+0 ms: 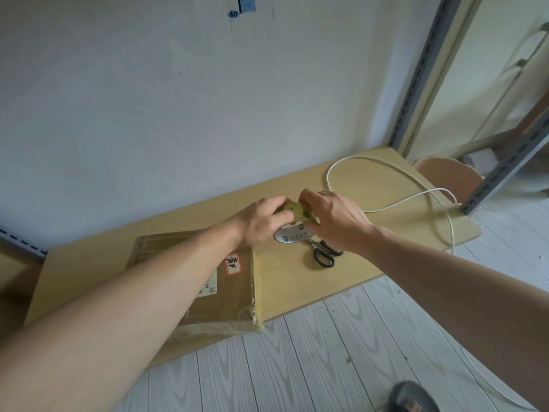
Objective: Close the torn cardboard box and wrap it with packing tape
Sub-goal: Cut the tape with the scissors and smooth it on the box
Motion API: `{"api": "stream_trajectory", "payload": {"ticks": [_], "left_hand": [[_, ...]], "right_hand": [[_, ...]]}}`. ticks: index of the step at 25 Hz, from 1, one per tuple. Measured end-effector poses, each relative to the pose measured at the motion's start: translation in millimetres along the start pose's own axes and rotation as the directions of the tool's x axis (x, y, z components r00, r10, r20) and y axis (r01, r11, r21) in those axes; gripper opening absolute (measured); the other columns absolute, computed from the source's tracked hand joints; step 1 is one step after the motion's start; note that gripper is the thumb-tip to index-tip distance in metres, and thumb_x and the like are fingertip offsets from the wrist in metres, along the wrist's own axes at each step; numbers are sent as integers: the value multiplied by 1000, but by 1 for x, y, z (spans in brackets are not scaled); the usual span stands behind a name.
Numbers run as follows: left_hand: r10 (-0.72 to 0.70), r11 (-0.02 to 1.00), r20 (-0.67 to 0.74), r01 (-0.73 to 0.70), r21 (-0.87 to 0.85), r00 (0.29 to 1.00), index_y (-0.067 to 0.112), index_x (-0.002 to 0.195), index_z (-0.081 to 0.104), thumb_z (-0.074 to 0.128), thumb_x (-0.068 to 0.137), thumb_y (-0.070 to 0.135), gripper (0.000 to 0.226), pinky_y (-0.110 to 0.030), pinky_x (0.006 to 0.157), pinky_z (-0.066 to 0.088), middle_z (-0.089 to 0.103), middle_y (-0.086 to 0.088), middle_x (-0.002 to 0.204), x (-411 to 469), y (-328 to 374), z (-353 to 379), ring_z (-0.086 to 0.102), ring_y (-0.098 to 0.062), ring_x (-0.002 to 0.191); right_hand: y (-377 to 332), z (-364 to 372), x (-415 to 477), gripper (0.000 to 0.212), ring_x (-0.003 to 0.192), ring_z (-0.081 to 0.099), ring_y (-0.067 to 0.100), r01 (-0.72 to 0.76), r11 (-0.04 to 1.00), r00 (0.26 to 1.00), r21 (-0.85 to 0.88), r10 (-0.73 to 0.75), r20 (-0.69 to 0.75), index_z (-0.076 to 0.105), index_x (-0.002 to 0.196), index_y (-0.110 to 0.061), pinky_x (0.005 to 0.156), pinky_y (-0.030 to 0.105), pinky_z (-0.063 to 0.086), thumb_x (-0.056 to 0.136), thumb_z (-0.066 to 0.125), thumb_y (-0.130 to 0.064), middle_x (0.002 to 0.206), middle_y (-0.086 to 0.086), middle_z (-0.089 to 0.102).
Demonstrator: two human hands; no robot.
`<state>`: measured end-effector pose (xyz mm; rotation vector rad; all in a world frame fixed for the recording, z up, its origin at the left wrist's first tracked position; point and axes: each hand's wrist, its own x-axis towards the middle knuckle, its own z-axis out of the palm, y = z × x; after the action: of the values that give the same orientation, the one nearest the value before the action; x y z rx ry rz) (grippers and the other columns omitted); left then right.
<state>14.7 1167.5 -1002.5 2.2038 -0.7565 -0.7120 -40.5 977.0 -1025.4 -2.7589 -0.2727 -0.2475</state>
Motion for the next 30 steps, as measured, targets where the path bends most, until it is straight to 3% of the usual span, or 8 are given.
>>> {"api": "stream_trajectory", "payload": {"ticks": [5,9,12,15,17,21,26,30], "left_hand": [[21,987,19,-17,-162,1000,-10,96,66,52,104,23,37,-38,82,48,63,-19,89,31,-11,-11,56,-25,82],[3,963,114,28,-269,993,2,104,71,56,102,18,22,-33,74,40,65,-16,104,41,-17,-18,51,-23,88],[20,935,131,28,-353,991,5,104,75,67,93,30,29,-43,84,36,67,-25,112,46,-27,-18,50,-29,96],[-14,899,126,68,-432,992,17,96,78,71,89,34,20,-40,83,35,72,-5,102,49,-34,-19,51,-26,97],[-25,885,102,70,-461,994,13,98,74,62,97,19,13,-25,79,40,73,8,92,49,-34,-18,59,-11,89],[46,906,92,-3,-423,995,-3,116,66,52,101,3,21,-7,87,45,66,-4,114,53,-37,-17,62,2,99],[8,887,59,20,-462,998,-4,130,60,53,102,9,32,-9,97,38,61,2,127,52,-36,-17,53,0,115],[-4,887,21,13,-461,1000,-2,130,61,56,100,9,32,-19,112,33,62,2,128,50,-35,-15,50,-8,126]], "right_hand": [[24,15,-19,56,77,54,12,-112,986,993,123,106,50,51,121,-13,64,28,45,79,80,-36,104,-9,53],[36,36,-35,18,72,61,21,-279,957,917,-76,289,276,64,99,-9,58,30,49,91,69,-25,90,6,67],[24,41,-34,16,68,57,23,-352,918,863,-182,394,316,63,93,-10,54,29,41,91,68,-25,80,5,58],[10,42,-31,8,70,55,26,-360,889,837,-282,442,323,66,99,-7,60,31,43,91,64,-11,82,7,56],[4,45,-38,13,69,54,25,-379,887,818,-263,454,352,66,102,-4,59,30,44,92,58,-2,85,9,55],[-2,33,-61,7,61,59,15,-488,870,715,-72,445,539,58,95,-4,45,21,41,97,56,-11,79,5,59],[-21,19,-91,14,66,55,10,-681,668,568,301,221,793,59,98,-7,58,19,47,100,52,-19,85,5,62],[-45,15,-91,43,77,52,15,-795,256,582,550,66,811,55,96,-12,63,24,46,85,63,-53,92,4,57]]}}
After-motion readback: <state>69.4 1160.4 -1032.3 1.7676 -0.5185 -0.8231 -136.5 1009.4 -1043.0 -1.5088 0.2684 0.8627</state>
